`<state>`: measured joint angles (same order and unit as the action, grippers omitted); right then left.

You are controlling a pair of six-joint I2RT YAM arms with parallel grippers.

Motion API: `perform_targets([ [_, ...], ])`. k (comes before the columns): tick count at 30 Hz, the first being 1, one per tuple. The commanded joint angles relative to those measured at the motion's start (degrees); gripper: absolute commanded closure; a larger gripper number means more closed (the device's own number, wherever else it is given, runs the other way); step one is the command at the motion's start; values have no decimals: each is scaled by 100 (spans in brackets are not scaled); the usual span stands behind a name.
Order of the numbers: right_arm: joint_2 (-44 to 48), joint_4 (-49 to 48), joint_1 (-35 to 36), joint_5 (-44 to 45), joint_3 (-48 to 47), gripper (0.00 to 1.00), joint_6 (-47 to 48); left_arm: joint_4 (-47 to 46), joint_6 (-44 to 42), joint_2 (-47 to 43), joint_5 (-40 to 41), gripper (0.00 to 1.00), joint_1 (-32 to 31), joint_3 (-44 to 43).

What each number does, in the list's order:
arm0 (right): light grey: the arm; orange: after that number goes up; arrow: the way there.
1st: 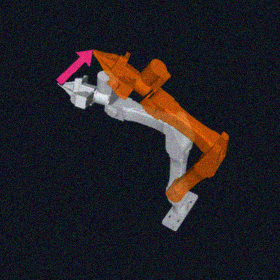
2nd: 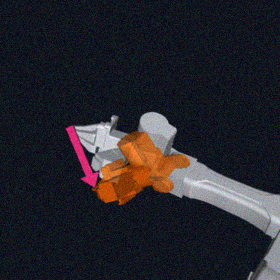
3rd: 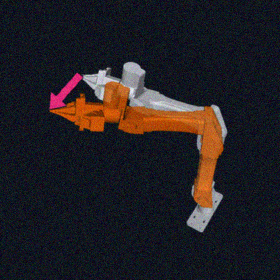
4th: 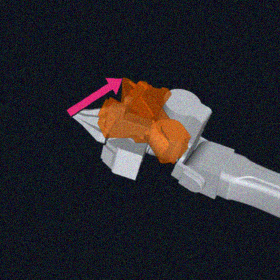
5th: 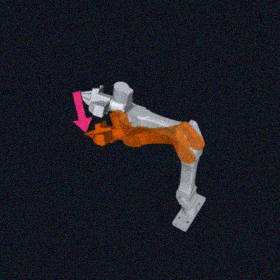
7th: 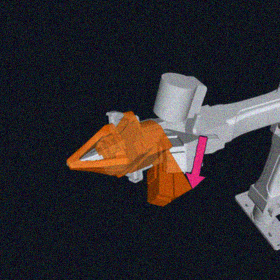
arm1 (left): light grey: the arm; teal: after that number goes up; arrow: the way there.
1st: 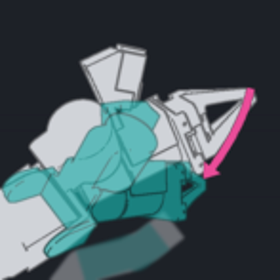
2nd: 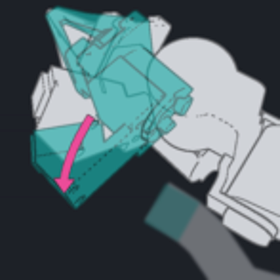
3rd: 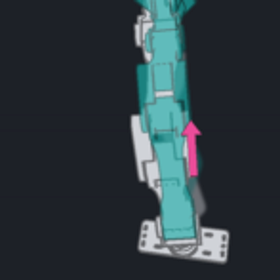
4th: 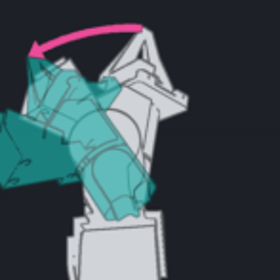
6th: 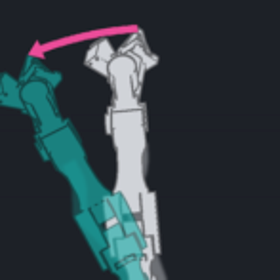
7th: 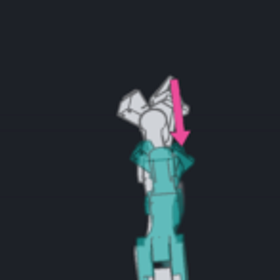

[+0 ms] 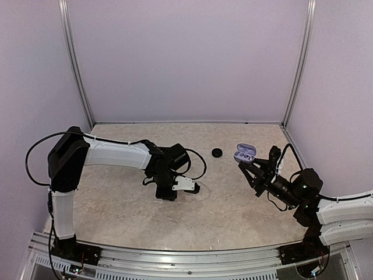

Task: Insert the wireless bluetooth earbuds into the charging case
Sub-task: Pick up the left earbud from the center of the board, then insert the left earbud into the left side groove of the charging case.

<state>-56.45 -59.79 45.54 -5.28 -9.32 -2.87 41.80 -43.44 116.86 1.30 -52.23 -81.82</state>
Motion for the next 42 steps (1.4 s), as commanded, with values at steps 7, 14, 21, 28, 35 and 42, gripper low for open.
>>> perform_targets([
  [7, 125, 47, -83, 52, 7, 100, 15, -556, 619, -677, -703, 74, 193, 320],
  [14, 87, -42, -79, -35, -25, 100, 173, -1439, 1534, -1485, -1213, 75, 307, 422],
  [21, 35, -496, -86, -468, -5, 100, 417, -2373, 3274, -2214, -1568, 77, 202, 191],
  [28, -216, -697, -66, -558, -105, 100, 452, -3016, 4955, -2520, -1226, 80, -250, -89],
  [35, -560, -668, -40, -315, -368, 100, 434, -3528, 6322, -2465, -1170, 79, -589, -300],
  [42, -781, -632, -11, -168, -574, 100, 392, -3393, 7090, -2141, -935, 78, -777, -674],
])
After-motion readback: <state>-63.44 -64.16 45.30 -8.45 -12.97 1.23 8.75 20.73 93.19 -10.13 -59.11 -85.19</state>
